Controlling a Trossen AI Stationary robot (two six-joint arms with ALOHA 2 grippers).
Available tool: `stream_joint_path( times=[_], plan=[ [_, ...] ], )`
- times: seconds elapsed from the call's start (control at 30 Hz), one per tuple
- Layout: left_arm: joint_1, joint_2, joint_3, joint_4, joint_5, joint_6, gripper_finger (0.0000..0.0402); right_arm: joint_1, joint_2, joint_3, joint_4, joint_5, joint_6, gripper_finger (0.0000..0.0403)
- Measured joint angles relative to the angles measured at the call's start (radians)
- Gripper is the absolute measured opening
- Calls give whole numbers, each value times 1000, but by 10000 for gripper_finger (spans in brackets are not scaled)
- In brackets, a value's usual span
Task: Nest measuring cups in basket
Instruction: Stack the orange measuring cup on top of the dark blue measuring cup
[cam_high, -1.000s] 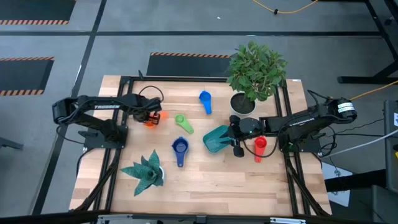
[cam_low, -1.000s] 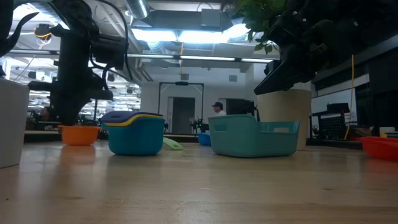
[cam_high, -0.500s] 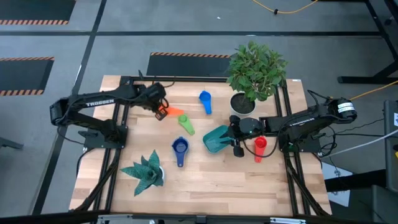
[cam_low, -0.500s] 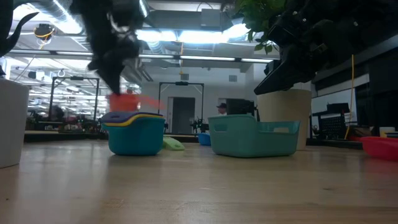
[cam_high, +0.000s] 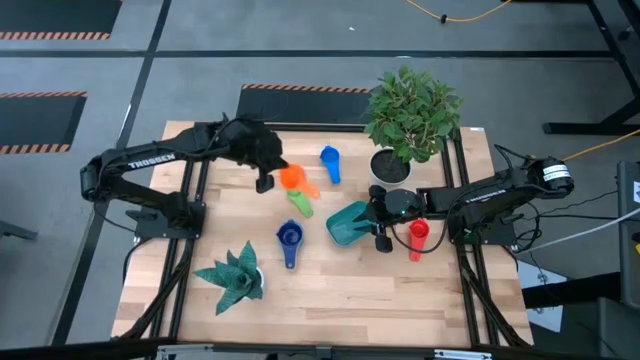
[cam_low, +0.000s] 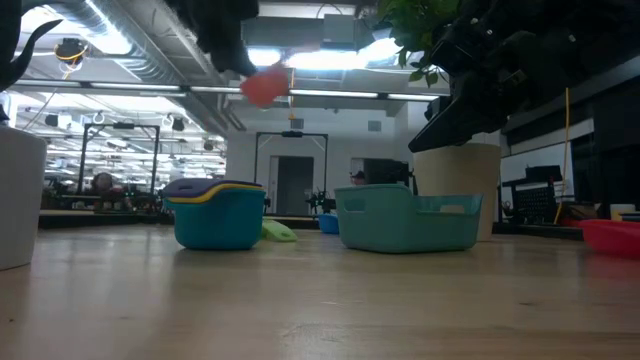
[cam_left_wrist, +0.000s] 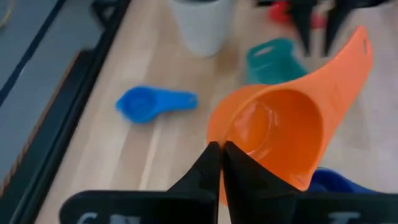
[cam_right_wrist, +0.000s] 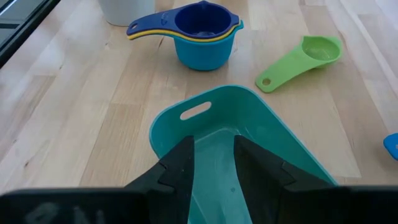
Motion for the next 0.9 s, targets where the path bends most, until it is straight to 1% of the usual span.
stream_joint_path(
  times=[0.13, 0.33, 0.6, 0.9],
  plan=[
    [-38, 23, 1, 11, 74, 59, 0, 0, 0, 0, 0, 0, 0, 118],
    [-118, 78, 1, 12, 135, 99, 0, 0, 0, 0, 0, 1, 0, 118],
    [-225, 182, 1, 0, 153, 177, 0, 0, 0, 0, 0, 2, 55, 118],
    [-283, 296, 1, -49, 157, 301, 0, 0, 0, 0, 0, 2, 55, 118]
  ],
)
